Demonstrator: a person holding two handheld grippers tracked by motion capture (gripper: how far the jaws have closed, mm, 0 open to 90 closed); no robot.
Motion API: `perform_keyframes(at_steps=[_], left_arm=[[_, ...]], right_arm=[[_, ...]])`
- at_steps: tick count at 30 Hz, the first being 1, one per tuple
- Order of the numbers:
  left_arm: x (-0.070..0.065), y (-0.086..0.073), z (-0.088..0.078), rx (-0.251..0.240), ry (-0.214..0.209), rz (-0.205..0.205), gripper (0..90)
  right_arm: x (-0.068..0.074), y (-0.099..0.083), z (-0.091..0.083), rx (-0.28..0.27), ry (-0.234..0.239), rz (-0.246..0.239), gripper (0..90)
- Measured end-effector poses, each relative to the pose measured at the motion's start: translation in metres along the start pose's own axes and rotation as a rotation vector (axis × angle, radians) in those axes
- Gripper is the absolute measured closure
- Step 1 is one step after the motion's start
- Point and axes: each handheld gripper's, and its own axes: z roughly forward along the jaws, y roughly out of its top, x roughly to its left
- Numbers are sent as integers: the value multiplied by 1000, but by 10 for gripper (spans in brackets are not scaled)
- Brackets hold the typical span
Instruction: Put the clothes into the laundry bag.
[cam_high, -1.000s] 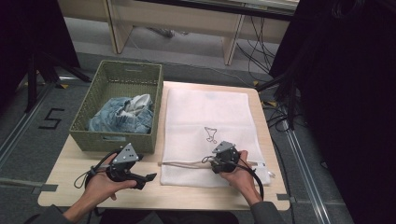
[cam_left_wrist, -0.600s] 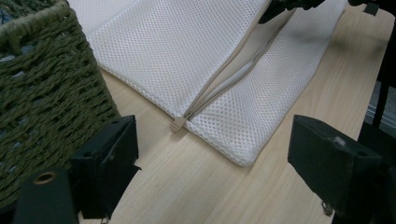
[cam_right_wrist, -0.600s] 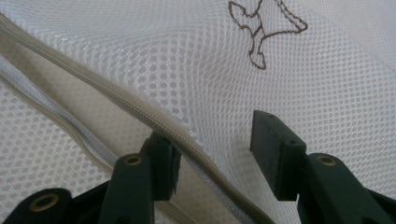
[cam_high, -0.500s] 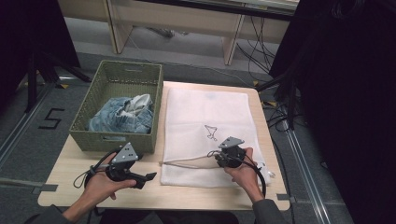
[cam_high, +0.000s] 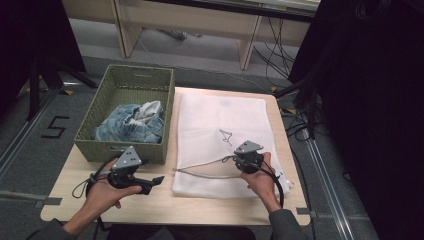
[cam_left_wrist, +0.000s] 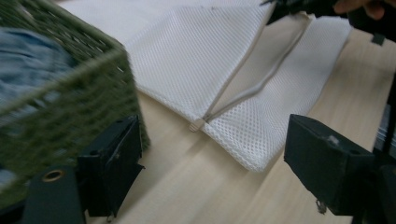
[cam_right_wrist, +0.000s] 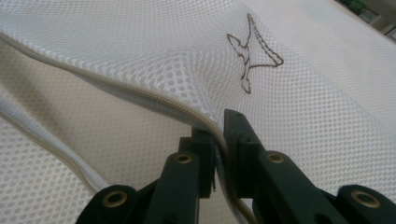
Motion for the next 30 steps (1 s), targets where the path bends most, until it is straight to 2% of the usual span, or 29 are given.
perform_keyframes(at_steps=[1, 3, 5, 6, 9, 12, 13, 14, 15, 16, 17, 18, 19, 20, 21, 22, 23, 24, 25, 26, 27, 28, 30], left_arm=[[7, 3, -4, -20, 26, -6, 188], [11, 3, -6, -25, 31, -21, 188], [20, 5, -11, -36, 59, -42, 183], [23, 7, -13, -43, 73, -48, 178], [34, 15, -22, -69, 125, -40, 178], [49, 26, -33, -88, 170, -52, 178], [63, 36, -37, -66, 201, -49, 168], [63, 36, -37, -66, 201, -49, 166], [77, 45, -40, -60, 254, -43, 166], [77, 45, -40, -60, 254, -43, 166], [87, 51, -39, -48, 274, -44, 166], [93, 55, -38, -30, 275, -48, 152], [110, 63, -33, 13, 266, -54, 149], [110, 63, -33, 13, 266, -54, 154], [125, 68, -25, 36, 232, -83, 168], [125, 68, -25, 36, 232, -83, 171], [139, 73, -17, 69, 207, -117, 151], [139, 73, -17, 69, 207, -117, 149], [149, 76, -8, 95, 201, -122, 162], [149, 76, -8, 95, 201, -122, 159], [158, 78, 0, 118, 213, -99, 158], [158, 78, 0, 118, 213, -99, 159], [167, 79, 8, 131, 222, -112, 158]], right_arm=[[-5, 3, 4, -7, -15, 1, 830], [-8, 5, 7, -14, -12, 0, 830], [-11, 8, 11, -20, -33, 31, 829], [-13, 10, 11, -23, -26, 32, 828], [-13, 12, 10, -37, -19, 38, 827], [-14, 12, 8, -52, -18, 41, 827], [-15, 12, 7, -51, -16, 52, 828], [-17, 13, 6, -61, -24, 32, 828], [-17, 14, 4, -66, -23, 37, 829], [-18, 16, 3, -80, -28, 36, 829], [-18, 16, 3, -80, -28, 36, 829], [-17, 18, -1, -70, -12, 49, 831], [-19, 19, 0, -91, -20, 29, 832], [-18, 20, -2, -76, -7, 49, 832], [-18, 20, -2, -79, -5, 53, 832], [-18, 20, -2, -79, -5, 53, 832], [-21, 20, -2, -98, -14, 32, 831], [-21, 20, -2, -98, -14, 32, 831], [-21, 21, -2, -94, -8, 39, 830], [-21, 21, -2, -94, -8, 39, 830], [-21, 21, -2, -95, -8, 41, 828], [-21, 21, -2, -95, -8, 41, 828], [-20, 20, -1, -86, -2, 29, 825]])
